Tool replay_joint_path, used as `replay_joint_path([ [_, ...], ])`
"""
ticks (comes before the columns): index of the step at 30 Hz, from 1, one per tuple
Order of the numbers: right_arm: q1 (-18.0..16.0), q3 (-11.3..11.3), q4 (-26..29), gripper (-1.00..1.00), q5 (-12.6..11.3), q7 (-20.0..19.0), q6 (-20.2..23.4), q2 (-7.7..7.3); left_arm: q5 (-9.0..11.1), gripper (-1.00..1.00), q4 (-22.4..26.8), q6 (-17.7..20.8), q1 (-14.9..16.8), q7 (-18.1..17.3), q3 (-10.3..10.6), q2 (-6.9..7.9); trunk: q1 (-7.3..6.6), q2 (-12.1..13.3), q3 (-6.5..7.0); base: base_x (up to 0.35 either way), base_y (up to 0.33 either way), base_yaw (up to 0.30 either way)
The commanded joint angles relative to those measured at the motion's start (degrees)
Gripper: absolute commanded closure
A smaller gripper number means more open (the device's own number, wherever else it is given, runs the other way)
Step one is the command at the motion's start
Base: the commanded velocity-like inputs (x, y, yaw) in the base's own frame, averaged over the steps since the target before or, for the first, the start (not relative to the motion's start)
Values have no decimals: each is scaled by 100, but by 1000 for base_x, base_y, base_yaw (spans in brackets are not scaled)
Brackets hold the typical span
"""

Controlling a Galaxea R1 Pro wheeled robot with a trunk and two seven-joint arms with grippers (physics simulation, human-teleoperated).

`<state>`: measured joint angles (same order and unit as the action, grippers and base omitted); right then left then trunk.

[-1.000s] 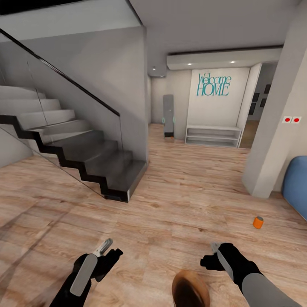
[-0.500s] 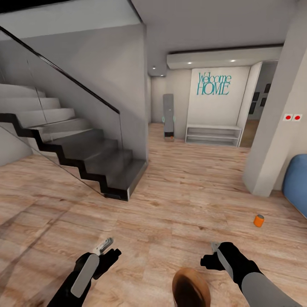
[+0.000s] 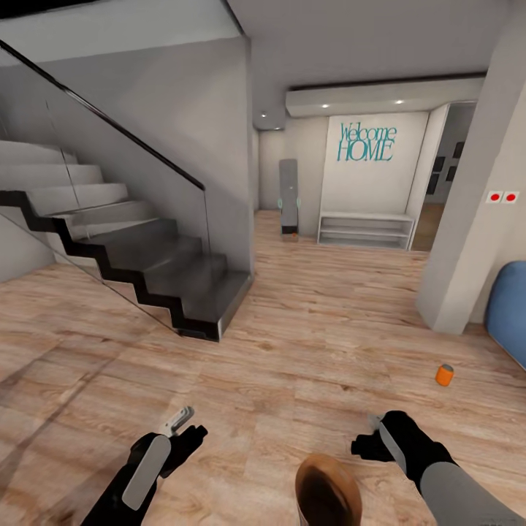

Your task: Put the three can of soda from the living room inside the tash can in the kitchen.

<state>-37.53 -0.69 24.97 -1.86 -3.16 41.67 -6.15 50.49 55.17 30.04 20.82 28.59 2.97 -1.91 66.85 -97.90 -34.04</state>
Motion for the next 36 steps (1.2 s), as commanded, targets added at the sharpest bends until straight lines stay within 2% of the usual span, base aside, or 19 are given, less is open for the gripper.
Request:
replay_joint_path([
  [1, -10, -55, -2, -100, -4, -4, 41, -17, 2, -100, 1, 12, 0, -14, 1, -1, 23, -42, -18, 0, 0, 0],
  [2, -18, -122, -2, -100, -6, -6, 77, -28, 3, -100, 0, 33, 1, -27, 2, -2, 45, -82, -36, 0, 0, 0],
  [8, -19, -198, 5, -100, -14, -26, 94, -36, 17, -100, -22, 74, 1, -54, 2, 3, 176, -322, -144, 0, 0, 0],
  [36, -9, -221, 43, -100, -17, -36, 79, -53, -22, -100, -59, 81, 1, -46, 11, -2, 791, -1445, -647, 0, 0, 0],
])
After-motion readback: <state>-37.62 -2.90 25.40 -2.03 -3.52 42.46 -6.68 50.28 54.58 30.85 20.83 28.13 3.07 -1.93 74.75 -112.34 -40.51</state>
